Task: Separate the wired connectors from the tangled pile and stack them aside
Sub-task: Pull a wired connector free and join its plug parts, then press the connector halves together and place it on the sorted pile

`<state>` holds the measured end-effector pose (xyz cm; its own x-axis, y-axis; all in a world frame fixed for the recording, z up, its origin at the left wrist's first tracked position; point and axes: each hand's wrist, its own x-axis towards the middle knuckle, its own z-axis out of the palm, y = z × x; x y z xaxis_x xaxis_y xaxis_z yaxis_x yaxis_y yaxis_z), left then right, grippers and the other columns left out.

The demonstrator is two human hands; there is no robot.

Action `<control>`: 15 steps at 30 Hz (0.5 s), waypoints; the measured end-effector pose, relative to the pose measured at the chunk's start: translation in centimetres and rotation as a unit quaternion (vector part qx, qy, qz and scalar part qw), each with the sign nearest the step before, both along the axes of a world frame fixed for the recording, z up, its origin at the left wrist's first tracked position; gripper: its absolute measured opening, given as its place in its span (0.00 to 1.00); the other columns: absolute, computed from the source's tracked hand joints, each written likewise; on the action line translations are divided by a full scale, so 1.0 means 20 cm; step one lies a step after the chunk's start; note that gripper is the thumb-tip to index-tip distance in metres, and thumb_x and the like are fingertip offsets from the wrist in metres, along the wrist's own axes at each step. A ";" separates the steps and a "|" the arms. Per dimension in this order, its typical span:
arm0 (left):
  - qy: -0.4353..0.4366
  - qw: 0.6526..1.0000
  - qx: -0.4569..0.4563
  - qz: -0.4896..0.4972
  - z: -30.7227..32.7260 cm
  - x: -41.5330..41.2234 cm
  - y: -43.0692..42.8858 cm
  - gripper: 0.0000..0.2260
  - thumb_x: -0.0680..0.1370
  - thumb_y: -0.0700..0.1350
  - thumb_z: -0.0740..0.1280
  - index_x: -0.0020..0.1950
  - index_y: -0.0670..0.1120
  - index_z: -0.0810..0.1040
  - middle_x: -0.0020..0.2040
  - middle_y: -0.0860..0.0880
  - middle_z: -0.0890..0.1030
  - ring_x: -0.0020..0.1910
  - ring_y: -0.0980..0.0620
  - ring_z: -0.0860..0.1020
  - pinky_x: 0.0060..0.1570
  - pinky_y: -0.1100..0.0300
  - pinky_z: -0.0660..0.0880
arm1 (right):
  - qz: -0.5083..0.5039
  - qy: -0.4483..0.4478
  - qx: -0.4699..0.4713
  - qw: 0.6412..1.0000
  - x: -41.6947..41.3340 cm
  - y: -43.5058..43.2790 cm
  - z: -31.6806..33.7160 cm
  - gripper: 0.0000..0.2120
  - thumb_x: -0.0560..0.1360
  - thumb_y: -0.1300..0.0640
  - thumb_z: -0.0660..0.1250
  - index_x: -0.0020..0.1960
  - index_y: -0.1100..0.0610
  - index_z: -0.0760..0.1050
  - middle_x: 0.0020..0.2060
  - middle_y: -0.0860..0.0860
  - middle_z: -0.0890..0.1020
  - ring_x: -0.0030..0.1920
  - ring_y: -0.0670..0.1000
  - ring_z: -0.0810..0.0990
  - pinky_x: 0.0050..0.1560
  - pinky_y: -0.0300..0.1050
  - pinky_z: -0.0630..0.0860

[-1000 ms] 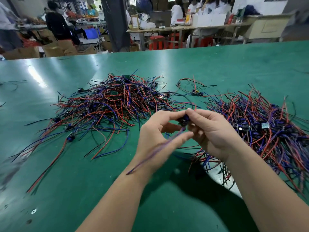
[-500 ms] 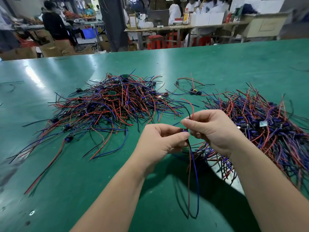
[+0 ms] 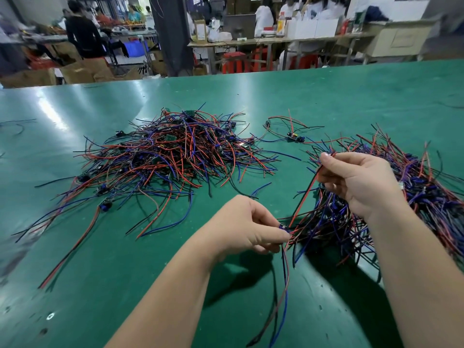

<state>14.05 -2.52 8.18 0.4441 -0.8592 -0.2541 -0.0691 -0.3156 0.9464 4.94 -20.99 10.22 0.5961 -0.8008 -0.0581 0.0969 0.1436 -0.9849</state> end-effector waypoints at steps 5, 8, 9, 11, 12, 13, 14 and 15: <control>-0.025 0.999 0.023 0.003 0.00 0.01 0.00 0.05 0.70 0.38 0.75 0.39 0.41 0.80 0.29 0.49 0.81 0.28 0.56 0.80 0.30 0.66 0.75 | 0.001 -0.021 0.062 0.998 -0.01 0.01 0.03 0.06 0.74 0.62 0.69 0.44 0.65 0.75 0.30 0.55 0.80 0.29 0.52 0.82 0.24 0.34 0.75; -0.030 0.999 0.026 -0.008 0.00 0.02 0.01 0.05 0.70 0.38 0.75 0.39 0.41 0.81 0.29 0.49 0.82 0.29 0.56 0.80 0.30 0.66 0.75 | 0.003 -0.020 0.083 0.996 0.00 0.03 0.02 0.09 0.77 0.62 0.66 0.39 0.63 0.73 0.20 0.50 0.75 0.26 0.50 0.82 0.21 0.33 0.73; -0.033 0.999 0.029 -0.013 0.00 0.03 0.02 0.05 0.70 0.39 0.75 0.39 0.42 0.81 0.30 0.49 0.82 0.29 0.56 0.80 0.31 0.66 0.75 | -0.003 -0.015 0.087 0.996 0.01 0.03 0.01 0.10 0.77 0.62 0.64 0.38 0.62 0.72 0.18 0.49 0.73 0.25 0.49 0.81 0.20 0.32 0.71; -0.035 0.999 0.034 -0.024 0.01 0.04 0.03 0.05 0.70 0.39 0.75 0.39 0.43 0.80 0.31 0.49 0.82 0.31 0.56 0.80 0.31 0.66 0.76 | -0.010 -0.008 0.098 0.995 0.02 0.03 0.01 0.12 0.78 0.60 0.63 0.36 0.61 0.71 0.17 0.49 0.73 0.24 0.48 0.81 0.18 0.32 0.70; -0.029 0.999 0.031 -0.027 0.01 0.04 0.03 0.05 0.70 0.39 0.76 0.39 0.43 0.80 0.31 0.49 0.83 0.31 0.55 0.81 0.32 0.65 0.76 | -0.011 -0.010 0.107 0.994 0.02 0.03 0.01 0.12 0.78 0.59 0.62 0.36 0.61 0.71 0.18 0.49 0.74 0.24 0.48 0.81 0.19 0.32 0.70; -0.017 0.999 0.023 -0.029 0.02 0.05 0.04 0.05 0.70 0.39 0.76 0.40 0.43 0.80 0.32 0.48 0.83 0.32 0.55 0.81 0.33 0.65 0.77 | -0.007 -0.023 0.121 0.992 0.02 0.03 0.01 0.12 0.79 0.58 0.62 0.37 0.61 0.71 0.19 0.50 0.76 0.26 0.48 0.82 0.20 0.33 0.72; -0.002 1.000 0.009 -0.027 0.02 0.05 0.04 0.04 0.70 0.39 0.75 0.40 0.43 0.81 0.33 0.48 0.83 0.33 0.54 0.82 0.33 0.64 0.77 | 0.001 -0.042 0.138 0.990 0.02 0.03 0.01 0.13 0.80 0.56 0.61 0.39 0.61 0.72 0.22 0.51 0.78 0.28 0.49 0.83 0.22 0.33 0.74; 0.014 1.000 -0.014 -0.016 0.03 0.06 0.04 0.04 0.70 0.39 0.75 0.40 0.43 0.81 0.33 0.47 0.83 0.33 0.54 0.82 0.34 0.64 0.78 | 0.013 -0.063 0.153 0.986 0.02 0.03 0.01 0.15 0.81 0.53 0.59 0.42 0.62 0.73 0.27 0.53 0.81 0.31 0.51 0.84 0.25 0.35 0.76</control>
